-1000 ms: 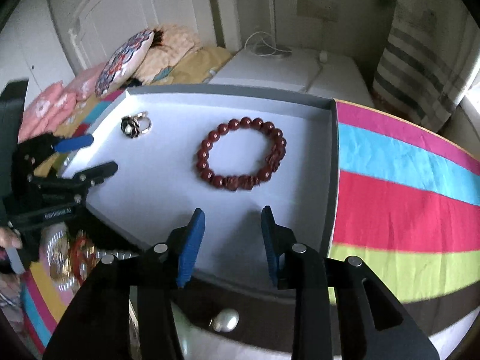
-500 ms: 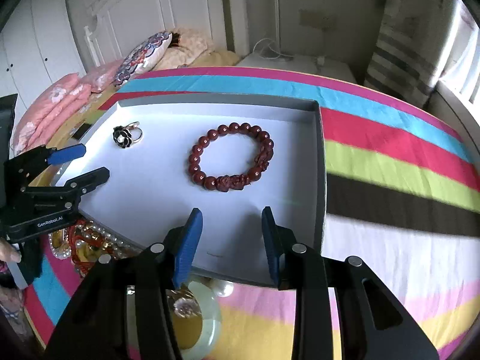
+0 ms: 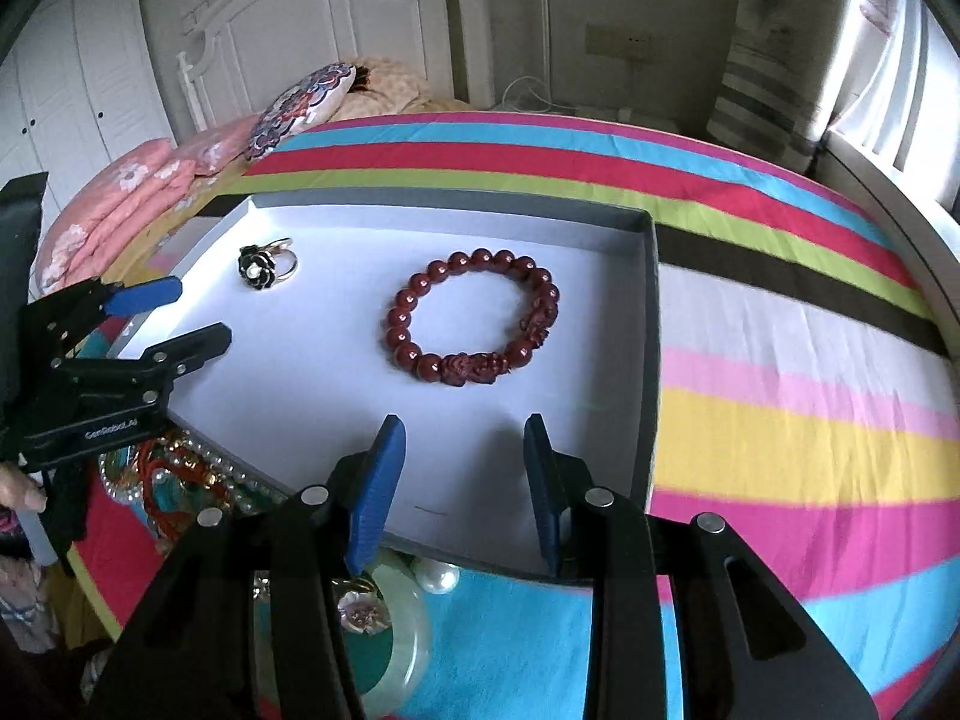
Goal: Organize jewelry
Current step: 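Withdraw both grippers from the tray back toward the jewelry pile, then grasp the charm safety-pin brooch with the right gripper and lift it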
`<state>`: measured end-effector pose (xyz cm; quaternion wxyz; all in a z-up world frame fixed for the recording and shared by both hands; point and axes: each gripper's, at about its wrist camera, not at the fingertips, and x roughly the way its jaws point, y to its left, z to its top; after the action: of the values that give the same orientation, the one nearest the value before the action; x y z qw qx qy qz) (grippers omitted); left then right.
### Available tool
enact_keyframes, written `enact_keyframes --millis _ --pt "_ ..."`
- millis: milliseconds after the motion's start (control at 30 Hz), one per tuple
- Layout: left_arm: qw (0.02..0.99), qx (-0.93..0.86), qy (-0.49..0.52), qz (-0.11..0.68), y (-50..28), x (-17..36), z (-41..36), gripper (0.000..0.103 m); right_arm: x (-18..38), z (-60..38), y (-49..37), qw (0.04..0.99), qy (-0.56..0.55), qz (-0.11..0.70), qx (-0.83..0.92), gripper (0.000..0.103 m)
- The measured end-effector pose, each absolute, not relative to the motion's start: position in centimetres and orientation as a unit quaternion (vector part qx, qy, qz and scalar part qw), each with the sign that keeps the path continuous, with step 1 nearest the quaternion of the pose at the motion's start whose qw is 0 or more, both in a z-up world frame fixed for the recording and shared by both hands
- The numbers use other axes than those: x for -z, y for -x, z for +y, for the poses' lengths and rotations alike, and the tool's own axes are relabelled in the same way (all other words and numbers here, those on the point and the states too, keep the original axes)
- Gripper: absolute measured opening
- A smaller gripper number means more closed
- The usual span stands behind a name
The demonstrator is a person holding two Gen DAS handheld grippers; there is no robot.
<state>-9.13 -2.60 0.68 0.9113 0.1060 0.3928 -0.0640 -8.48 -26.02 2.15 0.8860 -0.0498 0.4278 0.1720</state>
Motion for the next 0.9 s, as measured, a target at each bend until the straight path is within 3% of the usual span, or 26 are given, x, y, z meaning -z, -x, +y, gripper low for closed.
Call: enact_keyframes --millis 167,233,267,300,333,367,467,900 --pt "0.926 0.068 -0.078 0.362 11.3 -1.6 -1.9 0.08 -3.8 -27.3 12.0 0.911 0.03 0.365 -0.191 0.032" --pt "0.943 0.065 -0.057 0.32 13.3 -2.8 -1.1 0.096 -4.9 -27.2 14.4 0.916 0.051 0.325 -0.228 0.033" --pt "0.949 0.061 -0.053 0.306 14.0 -3.2 -0.9 0.101 -5.1 -27.0 15.5 0.917 0.078 0.311 -0.237 0.041" --pt "0.956 0.056 -0.048 0.283 15.2 -3.7 -0.3 0.101 -5.1 -26.6 16.5 0.915 0.111 0.301 -0.243 0.067" --pt "0.96 0.052 -0.043 0.271 16.0 -4.1 0.1 0.101 -5.0 -26.2 17.9 0.913 0.157 0.286 -0.244 0.081" --pt "0.963 0.049 -0.037 0.264 16.8 -4.4 0.7 0.101 -4.9 -26.0 18.8 0.912 0.188 0.273 -0.242 0.088" --pt "0.965 0.045 -0.005 0.259 18.4 -4.6 2.5 0.101 -4.7 -25.4 20.2 0.896 0.244 0.267 -0.258 0.07" --pt "0.963 0.064 0.006 0.261 22.3 -4.0 5.3 0.101 -3.2 -22.5 16.5 0.768 0.346 0.385 -0.377 0.047"
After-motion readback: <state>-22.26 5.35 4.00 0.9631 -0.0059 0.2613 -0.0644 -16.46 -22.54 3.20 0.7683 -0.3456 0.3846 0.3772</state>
